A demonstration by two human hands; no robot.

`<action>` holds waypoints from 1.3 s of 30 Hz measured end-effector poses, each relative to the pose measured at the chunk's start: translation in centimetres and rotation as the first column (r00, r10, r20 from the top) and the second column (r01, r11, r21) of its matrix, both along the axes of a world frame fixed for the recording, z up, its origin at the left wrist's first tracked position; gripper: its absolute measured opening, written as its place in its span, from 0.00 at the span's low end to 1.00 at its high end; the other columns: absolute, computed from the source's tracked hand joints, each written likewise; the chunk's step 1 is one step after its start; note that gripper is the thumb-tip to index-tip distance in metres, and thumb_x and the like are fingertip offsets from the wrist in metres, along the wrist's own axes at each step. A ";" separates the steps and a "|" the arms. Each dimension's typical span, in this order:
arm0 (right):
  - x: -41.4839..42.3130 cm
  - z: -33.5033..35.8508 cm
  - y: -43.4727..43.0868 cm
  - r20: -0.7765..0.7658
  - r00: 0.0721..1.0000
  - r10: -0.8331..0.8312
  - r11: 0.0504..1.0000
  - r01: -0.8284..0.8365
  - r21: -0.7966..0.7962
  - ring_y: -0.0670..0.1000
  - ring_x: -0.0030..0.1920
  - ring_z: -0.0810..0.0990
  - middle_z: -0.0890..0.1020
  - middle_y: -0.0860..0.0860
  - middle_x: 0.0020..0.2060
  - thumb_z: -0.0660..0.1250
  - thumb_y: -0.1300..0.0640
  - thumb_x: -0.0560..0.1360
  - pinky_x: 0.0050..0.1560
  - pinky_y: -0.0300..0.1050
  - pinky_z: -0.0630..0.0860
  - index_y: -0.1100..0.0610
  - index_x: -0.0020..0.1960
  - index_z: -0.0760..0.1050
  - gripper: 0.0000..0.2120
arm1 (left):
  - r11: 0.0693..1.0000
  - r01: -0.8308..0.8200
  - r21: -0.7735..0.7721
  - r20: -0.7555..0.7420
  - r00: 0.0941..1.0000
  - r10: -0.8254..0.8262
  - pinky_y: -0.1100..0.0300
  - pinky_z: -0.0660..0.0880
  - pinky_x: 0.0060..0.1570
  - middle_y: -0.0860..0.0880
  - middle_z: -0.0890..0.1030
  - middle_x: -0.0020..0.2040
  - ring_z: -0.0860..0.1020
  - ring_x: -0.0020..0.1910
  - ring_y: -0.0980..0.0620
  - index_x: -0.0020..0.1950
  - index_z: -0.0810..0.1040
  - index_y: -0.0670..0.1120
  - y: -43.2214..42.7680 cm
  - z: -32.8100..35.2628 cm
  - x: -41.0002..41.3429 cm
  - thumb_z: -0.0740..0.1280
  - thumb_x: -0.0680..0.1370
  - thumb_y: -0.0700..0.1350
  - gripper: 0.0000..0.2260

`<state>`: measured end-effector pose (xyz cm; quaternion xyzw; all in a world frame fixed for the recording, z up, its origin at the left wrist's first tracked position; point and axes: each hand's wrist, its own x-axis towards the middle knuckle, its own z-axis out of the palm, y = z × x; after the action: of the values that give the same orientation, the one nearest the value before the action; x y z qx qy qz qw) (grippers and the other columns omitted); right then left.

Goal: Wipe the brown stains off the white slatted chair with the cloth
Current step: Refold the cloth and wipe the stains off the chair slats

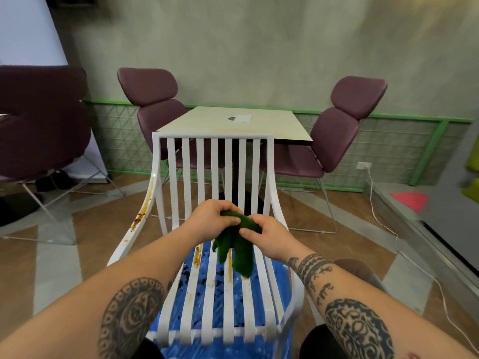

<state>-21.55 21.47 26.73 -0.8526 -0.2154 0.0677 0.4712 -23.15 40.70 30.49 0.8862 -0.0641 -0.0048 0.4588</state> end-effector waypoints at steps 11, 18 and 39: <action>0.2 2.9 -1.3 -0.435 0.894 0.110 0.933 0.058 0.355 0.60 0.50 0.86 0.86 0.62 0.49 0.66 0.54 0.82 0.50 0.54 0.83 0.64 0.59 0.79 0.14 | 0.868 -0.113 -0.483 -0.360 0.929 -0.079 0.49 0.81 0.53 0.44 0.84 0.57 0.83 0.56 0.44 0.63 0.79 0.49 3.3 0.6 -1.0 0.74 0.76 0.46 0.16; 0.5 2.9 -1.7 -0.440 0.898 -0.017 0.993 0.067 0.099 0.53 0.40 0.86 0.87 0.56 0.42 0.71 0.52 0.78 0.40 0.45 0.82 0.59 0.53 0.81 0.11 | 0.750 -0.266 -0.606 -0.371 0.928 0.029 0.44 0.79 0.61 0.39 0.83 0.56 0.82 0.56 0.41 0.60 0.79 0.40 2.6 -3.6 -1.3 0.67 0.82 0.41 0.08; -0.1 -5.4 -0.6 -0.860 0.510 0.006 0.744 0.573 0.345 0.64 0.53 0.85 0.85 0.65 0.53 0.68 0.67 0.78 0.54 0.61 0.81 0.67 0.65 0.74 0.16 | 0.696 -0.448 -0.561 -0.554 0.828 0.086 0.40 0.75 0.65 0.38 0.82 0.62 0.82 0.59 0.40 0.63 0.77 0.41 2.1 -10.8 -1.6 0.63 0.83 0.41 0.10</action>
<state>-21.67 20.89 21.37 -0.5504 0.1715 0.3002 0.7600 -24.74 42.84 19.68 0.6287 0.1905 -0.1350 0.7418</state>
